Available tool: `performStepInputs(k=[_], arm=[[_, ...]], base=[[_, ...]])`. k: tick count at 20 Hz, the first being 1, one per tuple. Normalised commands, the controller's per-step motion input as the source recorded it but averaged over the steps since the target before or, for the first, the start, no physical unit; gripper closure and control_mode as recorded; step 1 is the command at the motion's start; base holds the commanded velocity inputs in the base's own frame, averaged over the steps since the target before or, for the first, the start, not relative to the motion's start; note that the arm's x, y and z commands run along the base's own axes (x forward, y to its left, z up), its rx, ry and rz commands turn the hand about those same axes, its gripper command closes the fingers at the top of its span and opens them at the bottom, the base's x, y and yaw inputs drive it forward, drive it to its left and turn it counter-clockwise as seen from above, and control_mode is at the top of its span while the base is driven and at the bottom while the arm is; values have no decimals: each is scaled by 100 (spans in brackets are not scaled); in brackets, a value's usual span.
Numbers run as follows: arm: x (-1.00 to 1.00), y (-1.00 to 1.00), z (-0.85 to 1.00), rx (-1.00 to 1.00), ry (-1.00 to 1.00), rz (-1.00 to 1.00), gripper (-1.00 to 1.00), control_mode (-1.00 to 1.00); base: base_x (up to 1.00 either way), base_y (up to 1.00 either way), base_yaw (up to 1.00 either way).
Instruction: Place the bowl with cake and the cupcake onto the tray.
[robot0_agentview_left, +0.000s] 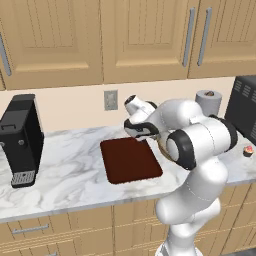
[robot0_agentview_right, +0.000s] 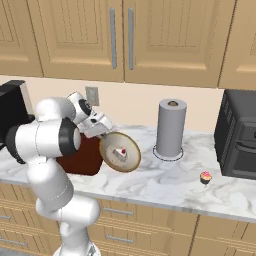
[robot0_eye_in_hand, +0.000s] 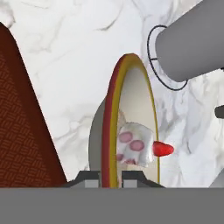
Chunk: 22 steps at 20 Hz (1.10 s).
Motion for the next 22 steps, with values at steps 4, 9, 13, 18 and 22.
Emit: performStepInputs(k=[4, 9, 13, 18, 22], arm=[[11, 46, 58, -21, 22, 16, 100, -100], [1, 64, 35, -25, 17, 11, 100, -100], [-6, 67, 0, -12, 3, 2, 100, -100], [-3, 72, -3, -9, -1, 1, 100, -100], [1, 46, -5, -8, 1, 0, 100, -100]], base=[[0, 0, 0], [0, 0, 0], [0, 0, 0], [0, 0, 0], [0, 0, 0]])
